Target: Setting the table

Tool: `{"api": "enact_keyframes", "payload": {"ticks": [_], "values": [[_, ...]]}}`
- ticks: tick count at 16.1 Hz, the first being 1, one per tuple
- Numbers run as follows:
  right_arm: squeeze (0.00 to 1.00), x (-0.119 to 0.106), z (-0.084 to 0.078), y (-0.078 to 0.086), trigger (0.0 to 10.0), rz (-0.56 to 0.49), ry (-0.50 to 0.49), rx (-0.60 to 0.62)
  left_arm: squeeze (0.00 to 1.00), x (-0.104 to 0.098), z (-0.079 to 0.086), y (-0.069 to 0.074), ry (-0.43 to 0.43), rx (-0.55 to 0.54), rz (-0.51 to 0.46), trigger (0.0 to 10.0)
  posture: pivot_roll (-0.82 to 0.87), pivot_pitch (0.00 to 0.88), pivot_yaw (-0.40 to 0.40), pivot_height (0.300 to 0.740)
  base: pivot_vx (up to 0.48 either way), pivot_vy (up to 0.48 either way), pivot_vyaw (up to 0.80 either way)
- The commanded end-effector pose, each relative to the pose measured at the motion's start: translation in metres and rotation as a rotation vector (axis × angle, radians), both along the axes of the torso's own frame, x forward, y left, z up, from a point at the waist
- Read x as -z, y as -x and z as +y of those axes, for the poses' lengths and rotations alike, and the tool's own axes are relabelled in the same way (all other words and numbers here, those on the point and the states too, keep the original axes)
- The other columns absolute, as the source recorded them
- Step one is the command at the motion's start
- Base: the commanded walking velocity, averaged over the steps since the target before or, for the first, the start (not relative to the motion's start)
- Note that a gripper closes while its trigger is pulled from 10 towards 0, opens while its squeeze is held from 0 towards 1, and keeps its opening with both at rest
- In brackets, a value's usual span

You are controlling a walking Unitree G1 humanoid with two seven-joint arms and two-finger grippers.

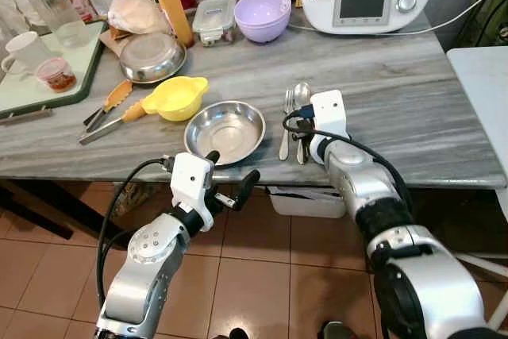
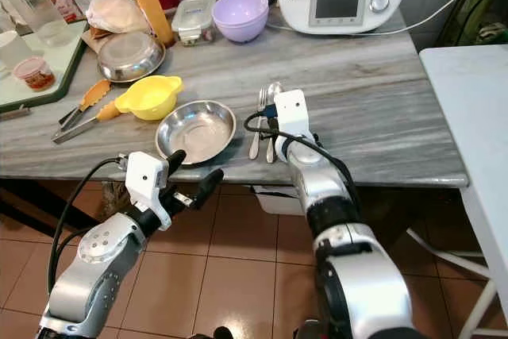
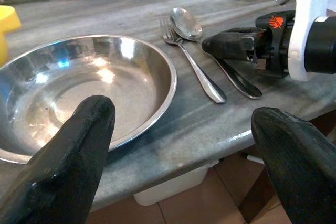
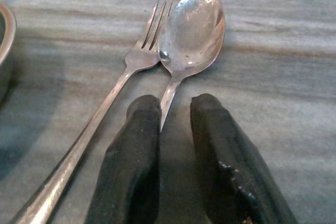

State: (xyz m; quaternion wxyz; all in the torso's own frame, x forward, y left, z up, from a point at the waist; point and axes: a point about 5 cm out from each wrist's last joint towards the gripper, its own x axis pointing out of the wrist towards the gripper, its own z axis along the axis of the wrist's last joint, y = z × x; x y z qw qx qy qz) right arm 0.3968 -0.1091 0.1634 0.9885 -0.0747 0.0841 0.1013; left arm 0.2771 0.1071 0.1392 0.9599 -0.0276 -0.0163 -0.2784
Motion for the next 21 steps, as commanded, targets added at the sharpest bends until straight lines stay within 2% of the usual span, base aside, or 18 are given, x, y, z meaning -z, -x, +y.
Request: {"api": "enact_keyframes", "payload": {"ticks": [1, 6, 9, 13, 15, 16, 19, 21], "values": [[1.0, 0.012, 0.004, 0.005, 10.0, 0.038, 0.032, -0.01, 0.0, 0.0, 0.003, 0.0, -0.015, -0.011, -0.005, 10.0, -0.27, 0.182, 0.196, 0.74, 0.0, 0.0, 0.0], [1.0, -0.01, 0.005, 0.015, 10.0, -0.129, 0.066, -0.022, 0.0, -0.001, 0.003, -0.001, -0.013, -0.016, -0.007, 10.0, -0.28, 0.176, 0.192, 0.74, 0.0, 0.0, 0.0], [1.0, -0.011, -0.005, 0.022, 10.0, -0.18, 0.095, 0.024, 0.0, -0.001, 0.002, -0.001, -0.009, -0.012, -0.01, 10.0, -0.28, 0.173, 0.194, 0.74, 0.0, 0.0, 0.0], [1.0, -0.031, -0.007, 0.034, 10.0, -0.33, 0.047, 0.042, 0.0, -0.002, 0.002, -0.003, -0.007, -0.014, -0.017, 10.0, -0.29, 0.168, 0.195, 0.74, 0.0, 0.0, 0.0], [1.0, -0.035, -0.008, 0.041, 10.0, -0.374, 0.031, 0.037, 0.0, -0.003, 0.002, -0.003, -0.005, -0.019, -0.019, 10.0, -0.29, 0.164, 0.188, 0.74, 0.0, 0.0, 0.0], [1.0, -0.032, -0.013, 0.055, 10.0, -0.404, 0.016, 0.031, 0.0, -0.003, 0.005, -0.001, 0.003, -0.032, -0.023, 10.0, -0.29, 0.16, 0.185, 0.74, 0.0, 0.0, 0.0], [1.0, -0.023, -0.022, 0.072, 10.0, -0.412, 0.029, 0.044, 0.0, -0.005, 0.012, 0.004, 0.016, -0.064, -0.031, 10.0, -0.29, 0.154, 0.181, 0.74, 0.0, 0.0, 0.0], [1.0, -0.01, -0.031, 0.087, 10.0, -0.39, 0.034, 0.06, 0.0, -0.002, 0.026, 0.006, -0.003, -0.166, -0.055, 10.0, -0.29, 0.147, 0.168, 0.74, 0.0, 0.0, 0.0]]}}
